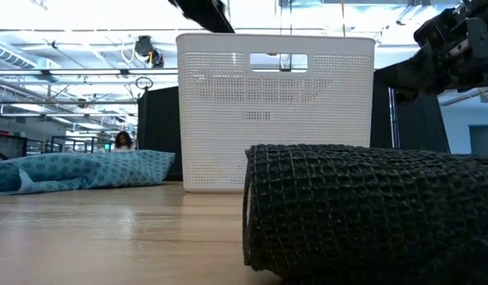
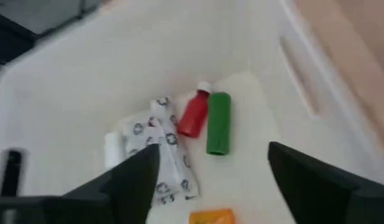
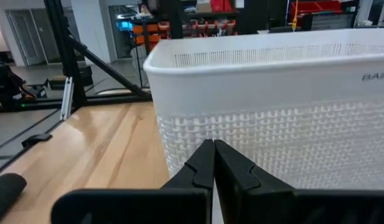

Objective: Pick & place medical supplies in basket/bin
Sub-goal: Put the black rolled bandage in the white bin

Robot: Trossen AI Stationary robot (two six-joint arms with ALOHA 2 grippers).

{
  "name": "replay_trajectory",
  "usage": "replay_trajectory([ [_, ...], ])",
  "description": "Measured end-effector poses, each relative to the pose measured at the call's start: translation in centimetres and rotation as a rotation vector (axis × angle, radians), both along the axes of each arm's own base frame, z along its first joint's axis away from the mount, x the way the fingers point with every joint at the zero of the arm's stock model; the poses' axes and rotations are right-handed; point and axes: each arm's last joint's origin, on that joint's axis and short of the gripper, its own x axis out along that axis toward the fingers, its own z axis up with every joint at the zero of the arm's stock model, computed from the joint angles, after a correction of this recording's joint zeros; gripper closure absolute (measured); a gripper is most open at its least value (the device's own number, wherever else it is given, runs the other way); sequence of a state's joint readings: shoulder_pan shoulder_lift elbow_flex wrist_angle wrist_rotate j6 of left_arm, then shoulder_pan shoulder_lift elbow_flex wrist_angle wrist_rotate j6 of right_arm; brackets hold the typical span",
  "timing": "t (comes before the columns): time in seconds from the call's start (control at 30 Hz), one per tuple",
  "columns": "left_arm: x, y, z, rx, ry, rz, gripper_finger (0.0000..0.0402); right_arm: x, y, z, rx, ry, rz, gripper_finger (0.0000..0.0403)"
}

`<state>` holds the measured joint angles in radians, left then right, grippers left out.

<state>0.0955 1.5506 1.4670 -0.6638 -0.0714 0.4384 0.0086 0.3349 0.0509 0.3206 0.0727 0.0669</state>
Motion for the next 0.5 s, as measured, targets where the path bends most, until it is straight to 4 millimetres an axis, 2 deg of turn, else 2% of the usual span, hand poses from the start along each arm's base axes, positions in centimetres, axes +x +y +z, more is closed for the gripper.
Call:
replay_trajectory([
  [0.1, -3.2, -0.8, 2.2, -0.041, -0.073, 0.047, 0.0161, 0.0, 0.0, 0.0, 0.0, 0.004, 0.0, 0.0403],
  [0.2, -5.5, -1.0, 2.2, -0.1, -0.155, 0.081, 0.0236, 0.0, 0.0, -0.1, 0.0, 0.005, 0.0, 0.0403],
  [0.27, -7.0, -1.3, 0.4, -0.129, -0.158, 0.084, 0.0292, 0.0, 0.0, -0.1, 0.001, 0.007, 0.0, 0.0403],
  [0.37, -9.2, -1.6, -2.5, -0.16, -0.261, 0.056, 0.0374, 0.0, 0.0, -0.1, 0.009, 0.009, 0.002, 0.0403],
  [0.43, -10.3, -1.6, -4.8, -0.197, -0.365, 0.034, 0.039, 0.0, 0.0, -0.2, 0.009, 0.018, 0.002, 0.0403],
  [0.5, -11.3, -1.6, -7.4, -0.243, -0.444, 0.014, 0.0386, 0.0, 0.0, -0.2, 0.009, 0.02, -0.001, 0.0403],
])
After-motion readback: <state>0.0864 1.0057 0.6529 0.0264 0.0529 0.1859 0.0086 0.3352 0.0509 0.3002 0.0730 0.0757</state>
